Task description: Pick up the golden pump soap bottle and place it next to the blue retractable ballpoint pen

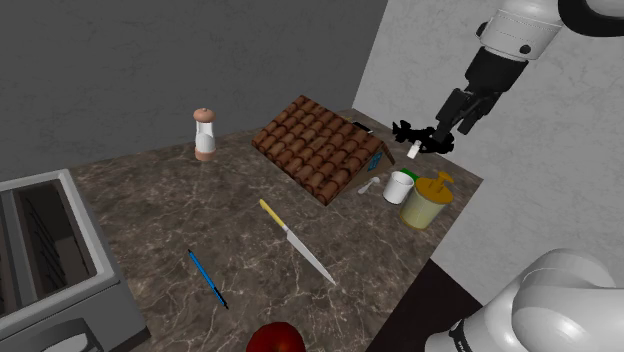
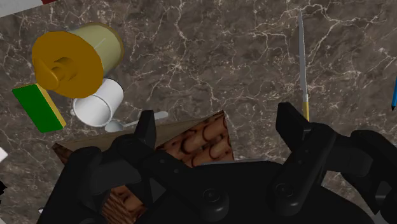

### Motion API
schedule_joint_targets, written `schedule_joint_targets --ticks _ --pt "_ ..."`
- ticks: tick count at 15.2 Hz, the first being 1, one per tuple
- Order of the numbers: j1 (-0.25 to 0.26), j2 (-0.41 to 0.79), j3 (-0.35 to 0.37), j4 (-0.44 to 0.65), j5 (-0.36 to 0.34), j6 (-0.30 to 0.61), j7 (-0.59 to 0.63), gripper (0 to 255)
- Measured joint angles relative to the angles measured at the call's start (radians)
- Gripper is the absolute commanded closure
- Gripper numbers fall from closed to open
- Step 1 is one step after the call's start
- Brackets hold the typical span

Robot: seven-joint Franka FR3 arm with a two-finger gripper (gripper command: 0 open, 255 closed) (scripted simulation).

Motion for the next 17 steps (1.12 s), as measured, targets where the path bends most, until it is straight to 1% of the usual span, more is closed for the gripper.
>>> schedule_joint_targets --ticks 2,7,10,17 --pt "-0.003 -0.003 -0.012 -0.011 -0.006 0.01 -0.011 0" --pt "-0.03 -0.018 -0.106 -0.1 -0.053 0.1 -0.092 0" --pt "-0.051 -0.009 -0.179 -0.154 -0.09 0.176 -0.153 0" --pt "-0.095 0.054 -0.345 -0.221 -0.16 0.335 -0.287 0"
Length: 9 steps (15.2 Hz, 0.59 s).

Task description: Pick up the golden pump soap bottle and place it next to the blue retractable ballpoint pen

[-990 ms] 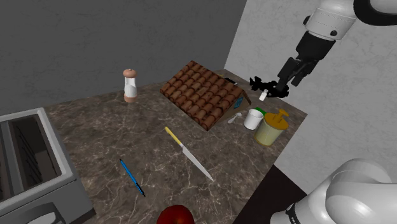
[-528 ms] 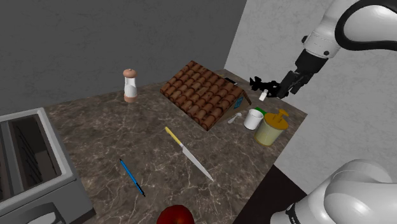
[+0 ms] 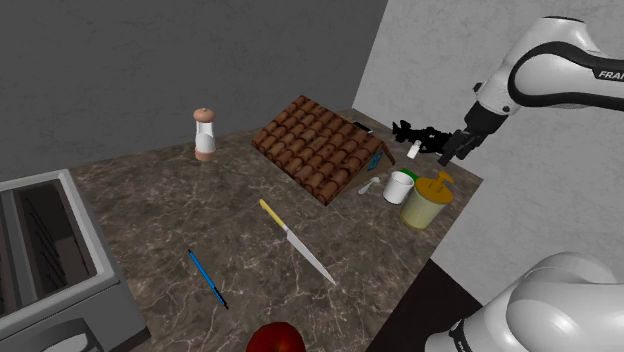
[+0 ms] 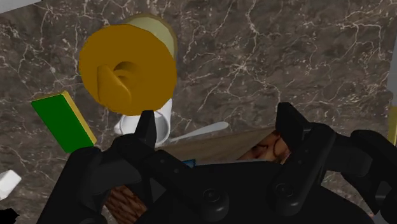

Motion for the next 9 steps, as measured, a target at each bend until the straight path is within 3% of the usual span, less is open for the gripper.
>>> schedule_joint_targets --ticks 9 --pt "-0.006 0.207 -0.237 0.006 -0.027 0.235 -0.19 0"
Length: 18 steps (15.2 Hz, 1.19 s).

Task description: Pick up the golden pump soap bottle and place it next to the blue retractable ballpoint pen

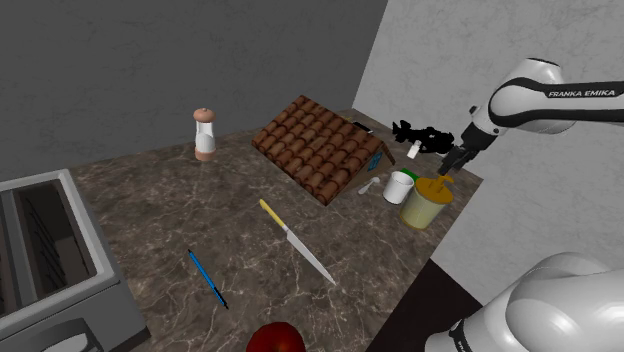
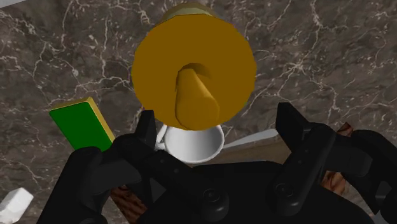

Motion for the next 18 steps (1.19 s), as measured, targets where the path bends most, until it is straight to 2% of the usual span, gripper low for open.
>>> schedule_joint_targets --ticks 8,14,15,18 --pt "0.013 0.084 -0.062 -0.044 0.005 0.131 -0.037 0" --pt "0.015 0.091 -0.065 -0.048 0.007 0.143 -0.038 0" --pt "0.015 0.091 -0.065 -0.048 0.007 0.143 -0.038 255" --pt "0.015 0.091 -0.065 -0.048 0.006 0.143 -0.038 255"
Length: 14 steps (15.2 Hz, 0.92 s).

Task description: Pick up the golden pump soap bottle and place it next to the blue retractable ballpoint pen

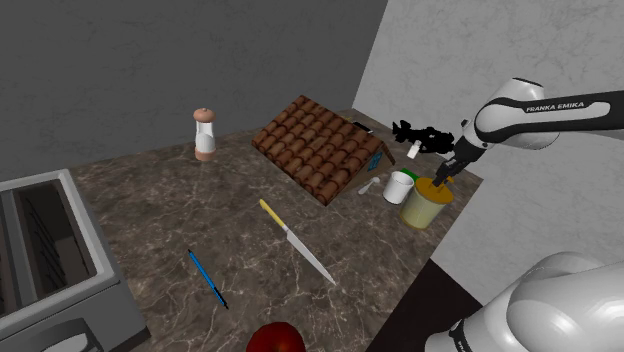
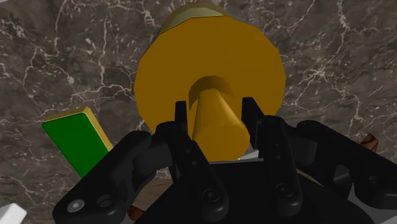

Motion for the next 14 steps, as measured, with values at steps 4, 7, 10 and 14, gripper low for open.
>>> schedule_joint_targets --ticks 4,7,10,14 --pt "0.0 0.0 0.0 0.0 0.0 0.0 0.0 255" --pt "0.0 0.0 0.0 0.0 0.0 0.0 0.0 255" --pt "-0.002 -0.015 0.009 0.014 -0.001 -0.03 0.003 255" --pt "-0.006 -0.041 0.026 0.05 0.0 -0.091 0.007 255"
